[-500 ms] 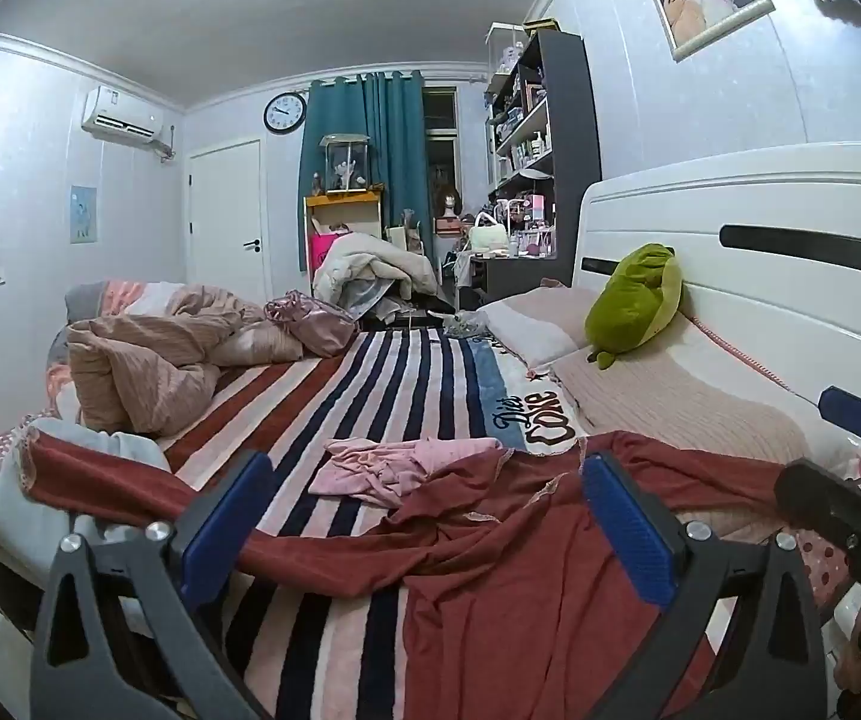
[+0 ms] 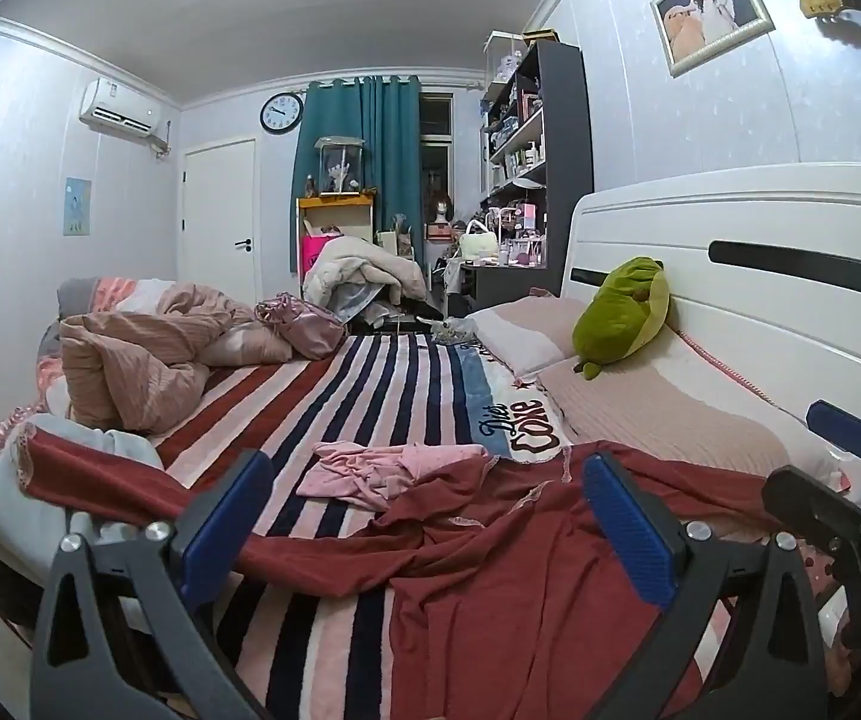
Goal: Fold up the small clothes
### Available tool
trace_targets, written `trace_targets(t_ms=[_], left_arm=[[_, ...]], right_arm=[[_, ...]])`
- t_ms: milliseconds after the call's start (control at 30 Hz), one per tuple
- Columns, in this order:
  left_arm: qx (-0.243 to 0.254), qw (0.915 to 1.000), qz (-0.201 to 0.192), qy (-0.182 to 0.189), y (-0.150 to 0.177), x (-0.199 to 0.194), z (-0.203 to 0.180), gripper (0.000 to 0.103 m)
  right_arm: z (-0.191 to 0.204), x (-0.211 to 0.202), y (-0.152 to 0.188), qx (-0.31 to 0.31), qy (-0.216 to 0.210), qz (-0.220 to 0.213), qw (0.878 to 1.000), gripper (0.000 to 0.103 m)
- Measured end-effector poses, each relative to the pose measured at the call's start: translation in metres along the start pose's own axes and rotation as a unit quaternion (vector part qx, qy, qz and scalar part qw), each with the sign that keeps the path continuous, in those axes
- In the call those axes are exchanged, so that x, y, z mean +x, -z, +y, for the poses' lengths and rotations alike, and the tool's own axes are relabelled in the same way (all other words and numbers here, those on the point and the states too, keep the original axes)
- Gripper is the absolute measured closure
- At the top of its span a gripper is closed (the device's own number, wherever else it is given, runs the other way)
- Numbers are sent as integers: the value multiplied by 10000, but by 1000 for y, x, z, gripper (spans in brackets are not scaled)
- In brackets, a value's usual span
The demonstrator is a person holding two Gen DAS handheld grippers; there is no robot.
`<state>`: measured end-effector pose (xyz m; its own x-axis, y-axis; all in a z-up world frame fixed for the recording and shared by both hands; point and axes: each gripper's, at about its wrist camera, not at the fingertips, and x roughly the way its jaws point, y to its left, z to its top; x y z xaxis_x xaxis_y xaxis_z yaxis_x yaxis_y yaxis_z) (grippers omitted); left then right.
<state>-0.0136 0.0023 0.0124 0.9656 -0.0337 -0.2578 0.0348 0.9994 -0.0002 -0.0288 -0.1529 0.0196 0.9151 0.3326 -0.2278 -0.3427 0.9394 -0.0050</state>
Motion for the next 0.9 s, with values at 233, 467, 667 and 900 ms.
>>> trace_targets(t_ms=[233,467,667,900], left_arm=[[-91,9999,4,116,-1,-2,1,1],[-116,9998,12,133,1,-1,2,1],[-135,9998,18,154,1,-1,3,1],[-168,9998,22,124,1,-1,3,1]], right_arm=[[1,-4,0,13,-7,-20,10000,0],[0,-7,-3,30,-49,-16,10000,0],[2,-9,-5,47,-60,-27,10000,0],[-2,-10,-4,64,-86,-19,9999,0]])
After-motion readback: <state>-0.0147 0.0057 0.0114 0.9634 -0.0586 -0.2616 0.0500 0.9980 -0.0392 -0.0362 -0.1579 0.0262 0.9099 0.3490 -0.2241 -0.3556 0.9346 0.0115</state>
